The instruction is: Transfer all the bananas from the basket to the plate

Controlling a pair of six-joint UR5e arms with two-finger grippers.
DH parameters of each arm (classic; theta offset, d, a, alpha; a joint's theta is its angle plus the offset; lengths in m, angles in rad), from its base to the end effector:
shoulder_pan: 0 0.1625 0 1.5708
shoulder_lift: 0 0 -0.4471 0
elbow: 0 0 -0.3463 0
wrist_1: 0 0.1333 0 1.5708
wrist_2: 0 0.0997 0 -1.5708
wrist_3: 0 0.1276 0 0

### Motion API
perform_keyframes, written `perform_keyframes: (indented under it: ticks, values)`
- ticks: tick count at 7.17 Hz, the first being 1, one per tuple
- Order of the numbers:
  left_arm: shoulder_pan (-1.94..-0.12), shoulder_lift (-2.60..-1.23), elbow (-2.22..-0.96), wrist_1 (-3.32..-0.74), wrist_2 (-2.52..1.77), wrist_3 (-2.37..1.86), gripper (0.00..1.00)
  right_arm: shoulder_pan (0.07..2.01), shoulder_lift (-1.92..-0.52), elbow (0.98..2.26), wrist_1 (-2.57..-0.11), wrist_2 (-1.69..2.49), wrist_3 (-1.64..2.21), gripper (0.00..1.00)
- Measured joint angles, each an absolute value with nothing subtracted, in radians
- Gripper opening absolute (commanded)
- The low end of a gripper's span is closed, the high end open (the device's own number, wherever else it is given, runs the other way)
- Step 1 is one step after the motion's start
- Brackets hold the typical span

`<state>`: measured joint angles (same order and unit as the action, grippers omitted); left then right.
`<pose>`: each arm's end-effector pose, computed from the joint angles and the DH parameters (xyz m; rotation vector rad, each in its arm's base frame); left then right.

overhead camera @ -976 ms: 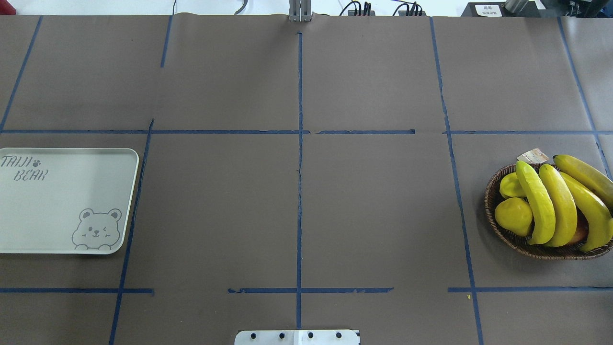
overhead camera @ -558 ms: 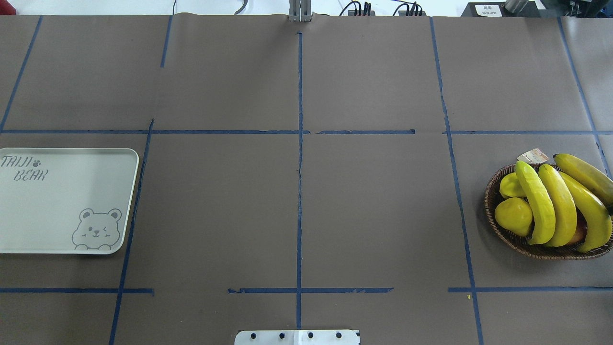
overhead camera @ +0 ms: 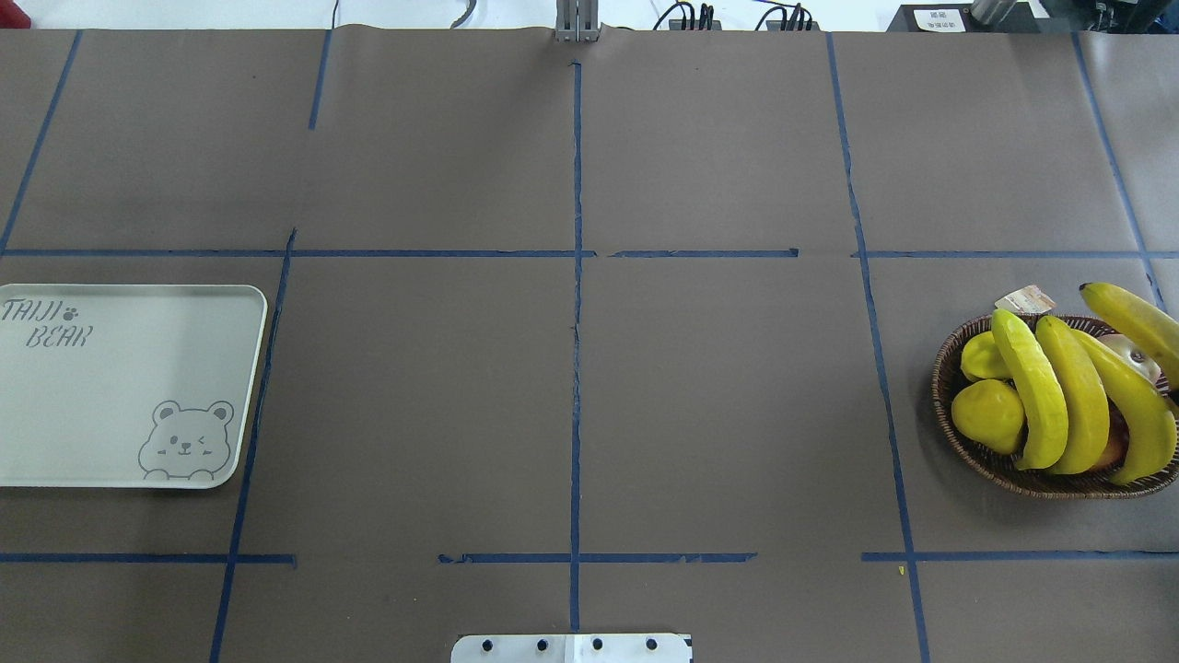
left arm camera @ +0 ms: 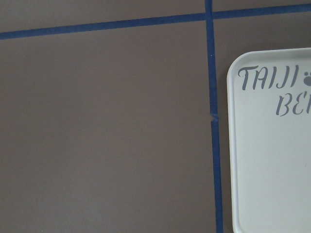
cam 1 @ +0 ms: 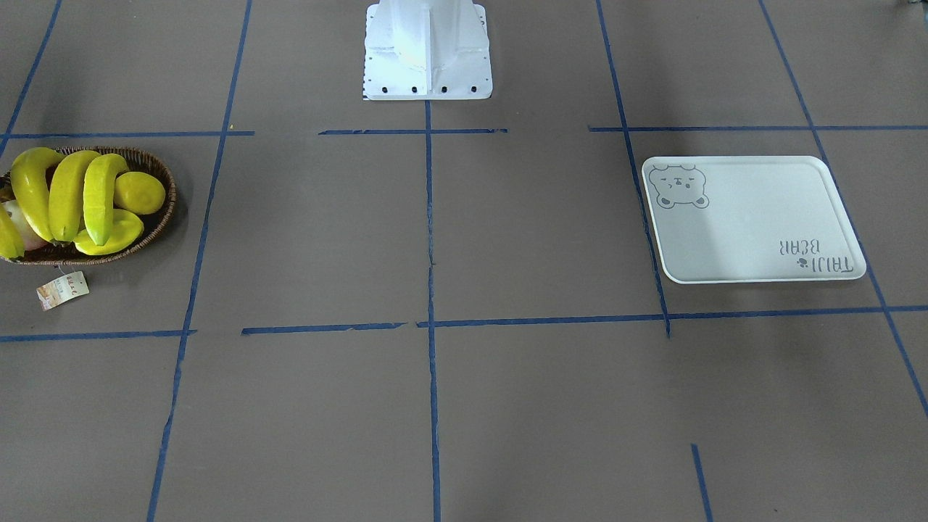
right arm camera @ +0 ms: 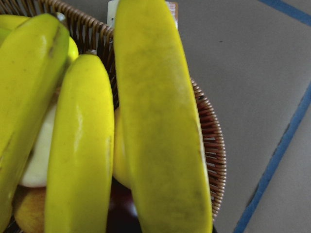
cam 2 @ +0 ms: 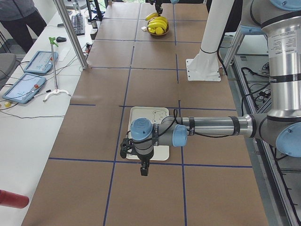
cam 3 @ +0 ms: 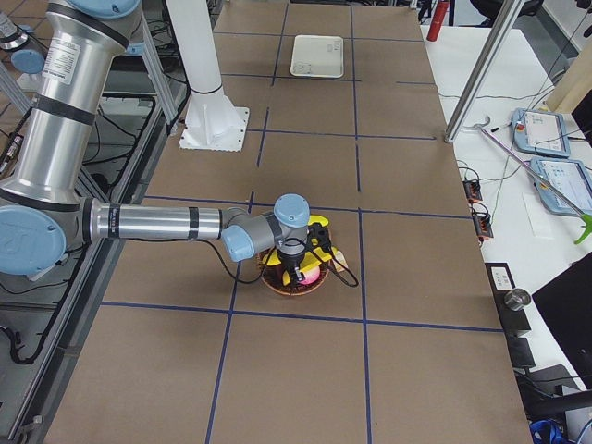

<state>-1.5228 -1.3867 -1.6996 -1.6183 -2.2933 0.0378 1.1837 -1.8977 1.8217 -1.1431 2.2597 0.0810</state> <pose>-0.0315 -0.3648 0.7177 -0.0111 0.7226 0.0792 -0.0760 -0.3246 0.6703 0.1715 -0.7465 -0.4122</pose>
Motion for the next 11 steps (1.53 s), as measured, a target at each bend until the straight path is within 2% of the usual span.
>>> perform_keyframes:
  ticks: [4,8,11]
  values:
    - [-1.511,-1.391,-1.710,-1.620,-2.294,0.038,1.00,1.409,-1.937,1.895,-1.166,2.408,0.076,0.00]
    - [-1.484,-1.431,-1.816,-1.633,-2.292,0.031,1.00,1.447,-1.739,1.953,-1.368,2.510,0.110,0.02]
    - [-1.456,-1.558,-1.819,-1.705,-2.306,-0.003,1.00,1.328,-1.591,1.966,-1.383,2.540,0.353,0.00]
